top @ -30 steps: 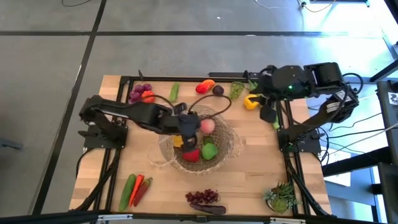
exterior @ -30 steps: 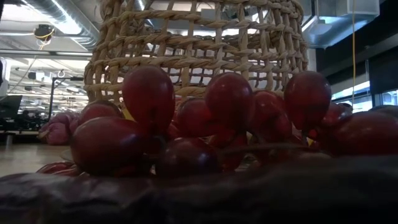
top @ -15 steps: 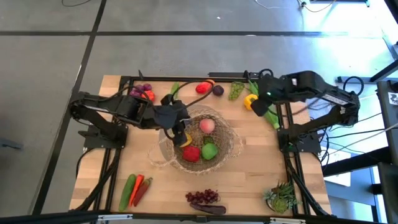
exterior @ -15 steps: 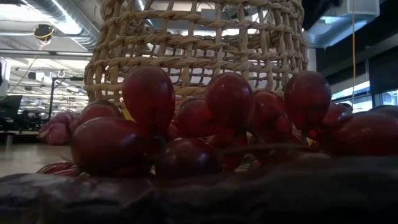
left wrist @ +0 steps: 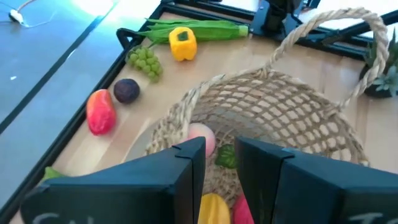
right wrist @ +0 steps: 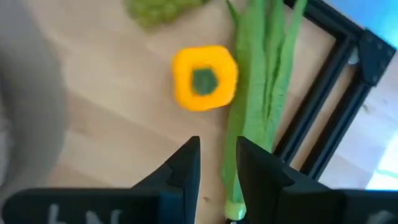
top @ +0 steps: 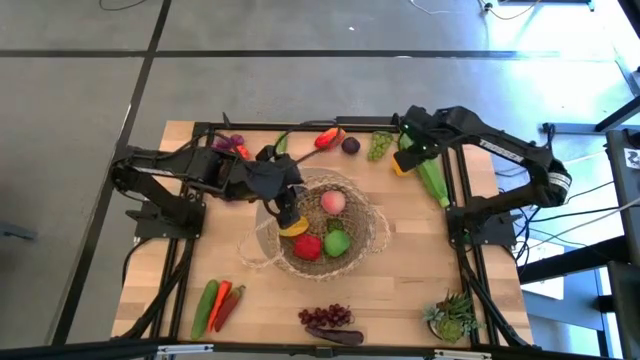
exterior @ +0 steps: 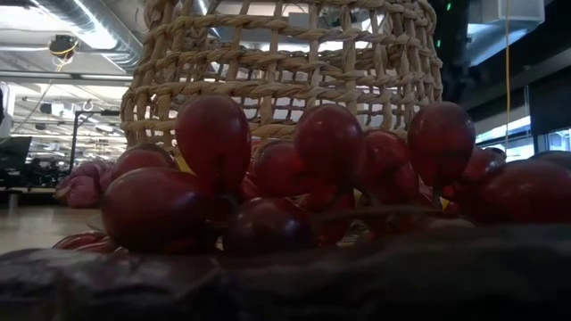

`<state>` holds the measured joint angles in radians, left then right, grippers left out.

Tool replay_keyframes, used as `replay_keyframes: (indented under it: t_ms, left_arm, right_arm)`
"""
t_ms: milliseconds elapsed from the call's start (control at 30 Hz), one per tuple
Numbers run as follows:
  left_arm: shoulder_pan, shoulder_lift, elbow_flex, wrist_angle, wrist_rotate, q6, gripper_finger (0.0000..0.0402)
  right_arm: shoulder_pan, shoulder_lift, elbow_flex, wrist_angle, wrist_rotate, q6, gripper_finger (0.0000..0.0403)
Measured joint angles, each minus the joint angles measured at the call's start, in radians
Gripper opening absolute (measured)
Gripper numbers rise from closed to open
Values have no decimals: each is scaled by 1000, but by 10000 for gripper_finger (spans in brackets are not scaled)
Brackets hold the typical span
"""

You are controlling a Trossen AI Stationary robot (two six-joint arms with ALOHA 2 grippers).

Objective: Build produce basket
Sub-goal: Put the yellow bell pepper into the brown basket

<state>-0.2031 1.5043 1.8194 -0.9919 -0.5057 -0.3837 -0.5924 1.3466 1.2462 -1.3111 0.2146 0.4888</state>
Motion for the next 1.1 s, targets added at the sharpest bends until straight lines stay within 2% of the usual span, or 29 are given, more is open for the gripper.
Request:
replay_keyframes:
  t_ms: [233, 400, 633, 900, 1100]
  left_arm:
    - [22, -20, 1, -16, 1, 0, 75]
    - [20, -34, 1, -18, 26, 0, 75]
    - [15, -34, 0, -18, 75, -14, 75]
    - [0, -34, 0, -18, 78, -26, 75]
    - [-4, -34, 0, -18, 78, -26, 75]
  right_arm:
    - [-78, 77, -90, 155, -78, -63, 97]
    - [-92, 131, -120, 220, -79, -81, 97]
    - [-99, 203, -122, 240, -77, -106, 97]
    - [-99, 263, -122, 248, -57, -109, 97]
    - [-99, 280, -122, 250, -24, -112, 65]
